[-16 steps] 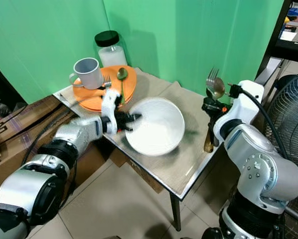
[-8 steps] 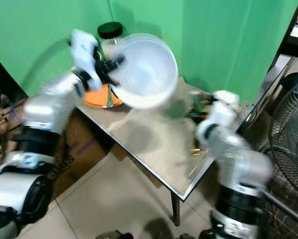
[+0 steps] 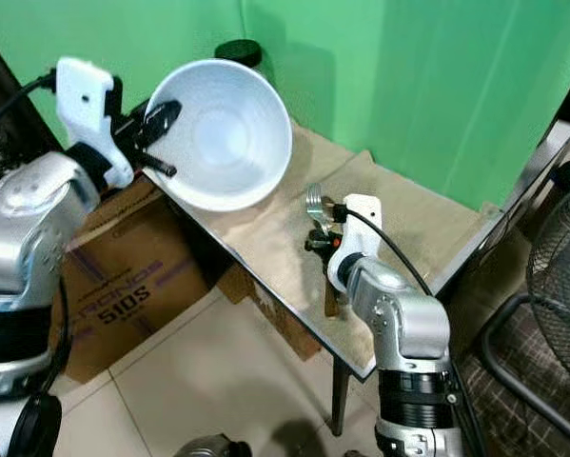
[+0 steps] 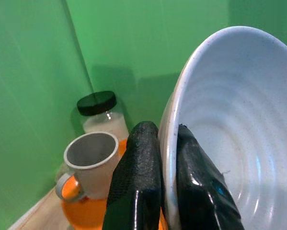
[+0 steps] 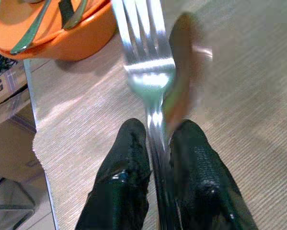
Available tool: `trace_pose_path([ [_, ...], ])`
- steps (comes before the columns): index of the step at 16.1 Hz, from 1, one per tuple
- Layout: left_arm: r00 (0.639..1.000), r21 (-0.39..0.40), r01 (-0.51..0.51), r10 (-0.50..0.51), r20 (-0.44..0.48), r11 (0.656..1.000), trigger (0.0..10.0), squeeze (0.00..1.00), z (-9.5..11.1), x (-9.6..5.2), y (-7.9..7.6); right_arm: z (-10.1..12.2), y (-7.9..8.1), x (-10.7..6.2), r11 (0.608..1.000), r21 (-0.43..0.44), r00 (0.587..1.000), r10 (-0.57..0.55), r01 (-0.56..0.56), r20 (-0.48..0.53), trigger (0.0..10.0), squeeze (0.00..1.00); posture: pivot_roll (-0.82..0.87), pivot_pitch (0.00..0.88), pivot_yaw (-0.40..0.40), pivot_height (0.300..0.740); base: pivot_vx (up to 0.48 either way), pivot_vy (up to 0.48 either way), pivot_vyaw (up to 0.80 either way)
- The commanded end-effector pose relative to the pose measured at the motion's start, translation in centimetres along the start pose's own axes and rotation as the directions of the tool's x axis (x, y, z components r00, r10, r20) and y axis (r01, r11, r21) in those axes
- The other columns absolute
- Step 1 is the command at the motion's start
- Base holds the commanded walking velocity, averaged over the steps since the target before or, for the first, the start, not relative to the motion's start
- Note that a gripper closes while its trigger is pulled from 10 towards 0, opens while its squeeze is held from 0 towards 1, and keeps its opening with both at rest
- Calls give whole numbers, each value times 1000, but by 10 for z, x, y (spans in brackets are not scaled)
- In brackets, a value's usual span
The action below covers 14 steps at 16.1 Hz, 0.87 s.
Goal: Setting the table
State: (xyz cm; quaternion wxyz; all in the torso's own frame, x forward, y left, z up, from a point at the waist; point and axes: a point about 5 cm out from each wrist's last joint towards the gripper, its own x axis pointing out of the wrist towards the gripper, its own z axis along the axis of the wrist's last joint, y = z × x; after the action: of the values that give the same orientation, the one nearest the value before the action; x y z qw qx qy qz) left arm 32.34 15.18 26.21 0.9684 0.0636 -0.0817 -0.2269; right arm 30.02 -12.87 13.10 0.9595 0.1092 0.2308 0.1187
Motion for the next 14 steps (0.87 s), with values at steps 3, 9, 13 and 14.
trace_pose_path([
  [3, 998, 19, -39, 38, 46, 999, 0, 0, 16, -5, 3, 4, -2, 7, 1000, -15, 999, -2, 2, 49, 10000, 1000, -25, 0, 94, 740, 0, 0, 0],
  [9, 995, -7, -65, 65, 79, 998, 0, 0, 17, -9, 6, 28, -10, 2, 998, -30, 977, -47, 54, 206, 10000, 1000, -27, 0, 96, 740, 0, 0, 0],
  [13, 990, -30, -120, 122, 66, 992, 0, 0, -10, -26, 10, 56, -27, -37, 996, 20, 901, -89, 89, 425, 10000, 1000, -52, 0, 98, 740, 0, 0, 0],
  [14, 989, 4, -126, 126, 76, 992, 0, 0, -11, -30, 7, 57, -28, -47, 995, 3, 891, -95, 104, 443, 10000, 1000, -58, 0, 95, 740, 0, 0, 0],
])
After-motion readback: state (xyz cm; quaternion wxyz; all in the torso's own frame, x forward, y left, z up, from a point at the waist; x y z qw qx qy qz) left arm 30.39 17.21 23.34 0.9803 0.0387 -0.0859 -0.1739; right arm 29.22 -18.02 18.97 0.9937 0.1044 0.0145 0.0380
